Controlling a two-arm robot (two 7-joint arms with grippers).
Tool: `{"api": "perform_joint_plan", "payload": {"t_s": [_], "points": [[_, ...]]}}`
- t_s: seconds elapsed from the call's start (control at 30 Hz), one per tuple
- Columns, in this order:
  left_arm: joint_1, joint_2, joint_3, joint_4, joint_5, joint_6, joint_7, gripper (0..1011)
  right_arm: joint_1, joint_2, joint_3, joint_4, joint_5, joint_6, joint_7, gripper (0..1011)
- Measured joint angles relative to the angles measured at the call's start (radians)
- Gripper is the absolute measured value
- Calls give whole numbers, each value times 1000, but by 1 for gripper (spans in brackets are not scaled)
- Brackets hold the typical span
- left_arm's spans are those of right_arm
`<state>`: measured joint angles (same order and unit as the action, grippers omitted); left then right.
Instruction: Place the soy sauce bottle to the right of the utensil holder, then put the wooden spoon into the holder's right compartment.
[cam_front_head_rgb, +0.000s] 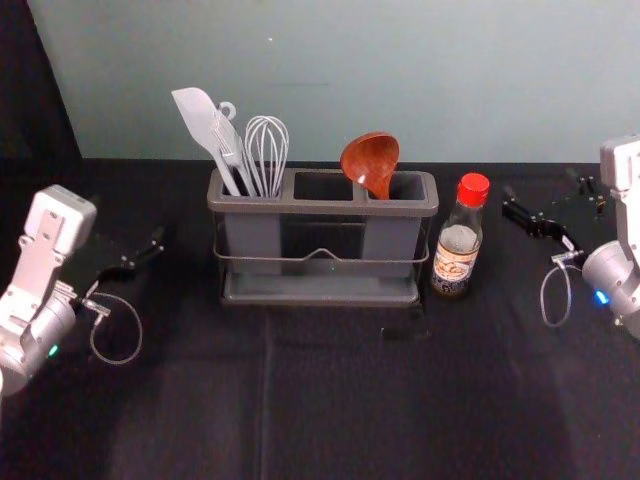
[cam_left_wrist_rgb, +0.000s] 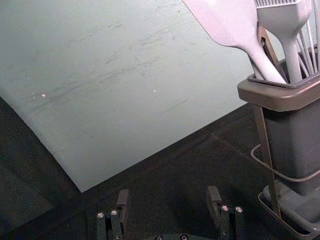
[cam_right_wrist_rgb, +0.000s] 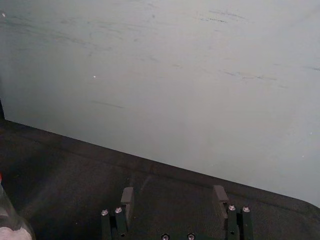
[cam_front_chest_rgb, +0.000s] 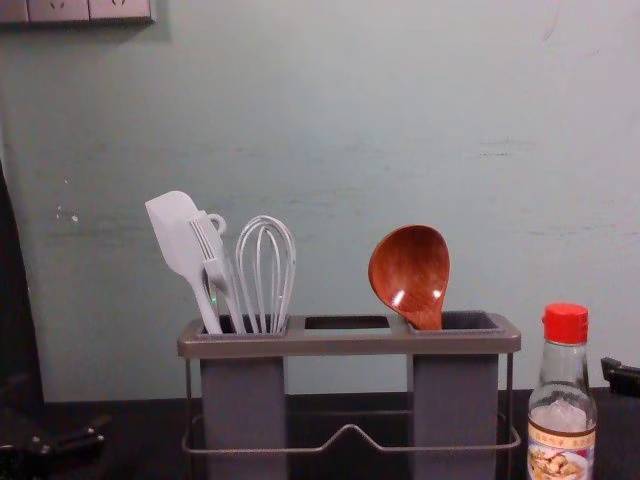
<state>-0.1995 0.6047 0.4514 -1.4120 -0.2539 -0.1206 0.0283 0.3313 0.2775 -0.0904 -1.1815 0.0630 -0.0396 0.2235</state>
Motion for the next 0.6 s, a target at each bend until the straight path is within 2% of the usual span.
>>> {"api": "perform_joint_plan", "payload": {"t_s": [0.6], "points": [[0,0,0,0,0,0,0,1000,0,0,0,0,1,0,0,1003]]}}
